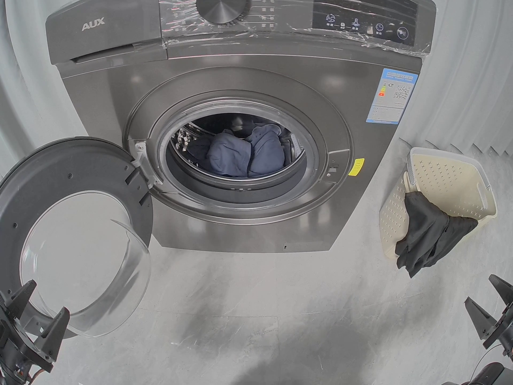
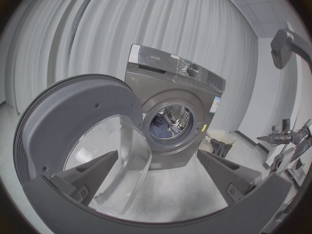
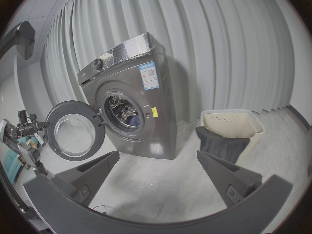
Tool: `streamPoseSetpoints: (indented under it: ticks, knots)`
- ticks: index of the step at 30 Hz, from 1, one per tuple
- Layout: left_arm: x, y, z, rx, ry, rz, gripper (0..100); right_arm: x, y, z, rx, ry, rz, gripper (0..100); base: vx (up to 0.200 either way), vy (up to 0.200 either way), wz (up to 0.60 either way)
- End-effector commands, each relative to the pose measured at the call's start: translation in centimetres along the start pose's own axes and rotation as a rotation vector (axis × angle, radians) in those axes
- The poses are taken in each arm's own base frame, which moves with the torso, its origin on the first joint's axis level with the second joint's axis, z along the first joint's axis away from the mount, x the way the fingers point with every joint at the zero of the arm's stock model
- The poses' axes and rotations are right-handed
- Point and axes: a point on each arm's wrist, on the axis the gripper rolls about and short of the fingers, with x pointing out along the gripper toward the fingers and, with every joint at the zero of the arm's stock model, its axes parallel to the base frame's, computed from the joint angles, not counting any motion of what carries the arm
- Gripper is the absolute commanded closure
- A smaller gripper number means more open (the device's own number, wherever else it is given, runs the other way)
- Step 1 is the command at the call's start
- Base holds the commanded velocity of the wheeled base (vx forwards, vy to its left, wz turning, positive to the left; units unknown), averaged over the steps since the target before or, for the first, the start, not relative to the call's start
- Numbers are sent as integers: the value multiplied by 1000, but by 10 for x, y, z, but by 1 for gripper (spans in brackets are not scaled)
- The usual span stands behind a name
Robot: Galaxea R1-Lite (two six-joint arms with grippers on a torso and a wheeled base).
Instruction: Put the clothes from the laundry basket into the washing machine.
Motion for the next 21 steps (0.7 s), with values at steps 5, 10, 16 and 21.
streamPoseSetpoints:
  ticks: [5, 10, 16, 21]
  knots:
    - [-24, 5, -23, 55, -23, 130, 0, -39, 1, -32, -20, -99, -123, 0, 0, -200, 0]
    - [-36, 3, -38, 15, -6, 117, 0, -45, 3, -45, -16, -73, -165, 0, 0, -40, 0]
    - [-38, 4, -48, 13, 61, 173, 0, -48, 4, -47, -25, -102, -164, 0, 0, -133, 0]
    - [-38, 3, -48, 22, 58, 229, 0, -48, 2, -52, -83, -49, -267, 0, 0, -200, 0]
